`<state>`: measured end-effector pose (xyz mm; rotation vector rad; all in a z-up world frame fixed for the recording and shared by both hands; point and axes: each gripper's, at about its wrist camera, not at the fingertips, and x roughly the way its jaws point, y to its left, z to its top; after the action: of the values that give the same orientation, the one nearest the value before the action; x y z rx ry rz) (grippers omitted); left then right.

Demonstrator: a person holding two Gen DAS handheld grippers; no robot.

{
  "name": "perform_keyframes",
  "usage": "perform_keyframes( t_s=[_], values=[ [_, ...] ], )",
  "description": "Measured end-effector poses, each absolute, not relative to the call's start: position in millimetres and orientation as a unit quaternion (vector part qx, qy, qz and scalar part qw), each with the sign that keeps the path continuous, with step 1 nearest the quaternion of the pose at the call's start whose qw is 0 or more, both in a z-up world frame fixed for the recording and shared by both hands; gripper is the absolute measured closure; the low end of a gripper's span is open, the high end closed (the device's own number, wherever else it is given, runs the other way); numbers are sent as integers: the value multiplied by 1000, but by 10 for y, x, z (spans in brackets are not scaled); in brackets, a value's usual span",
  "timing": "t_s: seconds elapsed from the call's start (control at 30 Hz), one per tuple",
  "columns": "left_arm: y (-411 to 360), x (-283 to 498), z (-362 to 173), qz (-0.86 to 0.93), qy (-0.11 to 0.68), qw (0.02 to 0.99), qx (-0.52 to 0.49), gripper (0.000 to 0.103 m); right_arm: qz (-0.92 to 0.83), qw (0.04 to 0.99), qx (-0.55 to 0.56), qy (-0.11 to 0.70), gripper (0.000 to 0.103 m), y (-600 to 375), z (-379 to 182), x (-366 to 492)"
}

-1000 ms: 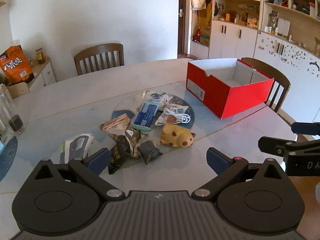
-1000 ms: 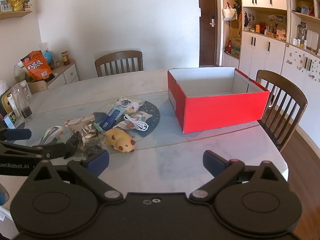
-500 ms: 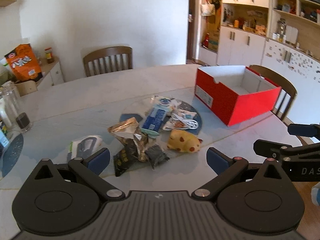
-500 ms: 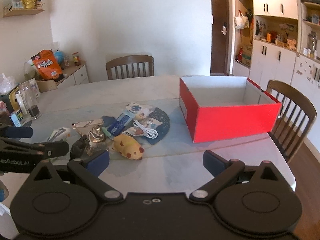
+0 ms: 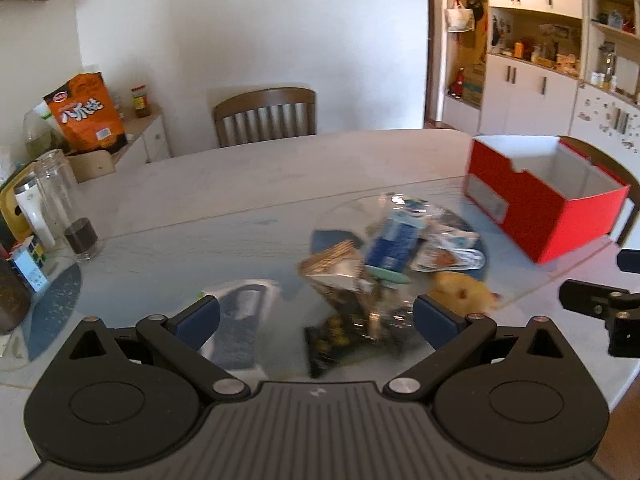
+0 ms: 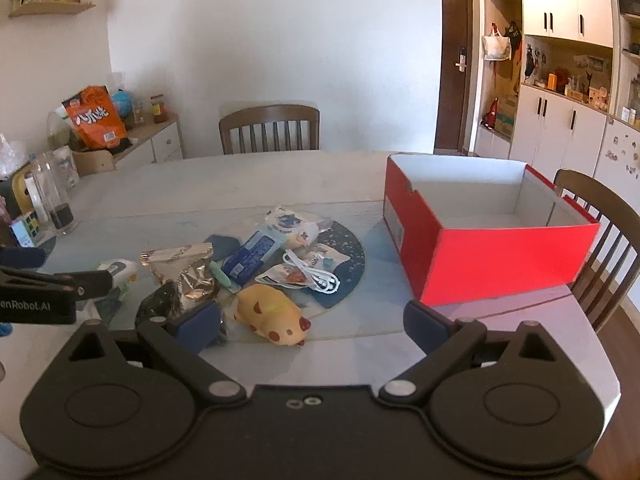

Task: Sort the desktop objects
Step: 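Move both tools toward the pile of items on the table, then grasp the white-and-navy snack bag with left tool while right tool grasps the yellow toy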

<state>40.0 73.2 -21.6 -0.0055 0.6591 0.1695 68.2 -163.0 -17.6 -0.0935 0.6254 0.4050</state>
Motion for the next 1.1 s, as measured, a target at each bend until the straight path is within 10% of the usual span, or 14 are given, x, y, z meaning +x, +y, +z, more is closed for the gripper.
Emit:
perform_keyframes(
  t_s=[1.1],
  values=[
    [1740, 1024, -1169, 78, 438, 894, -61, 1, 172, 894, -77, 407, 11, -781, -941, 1495]
  ],
)
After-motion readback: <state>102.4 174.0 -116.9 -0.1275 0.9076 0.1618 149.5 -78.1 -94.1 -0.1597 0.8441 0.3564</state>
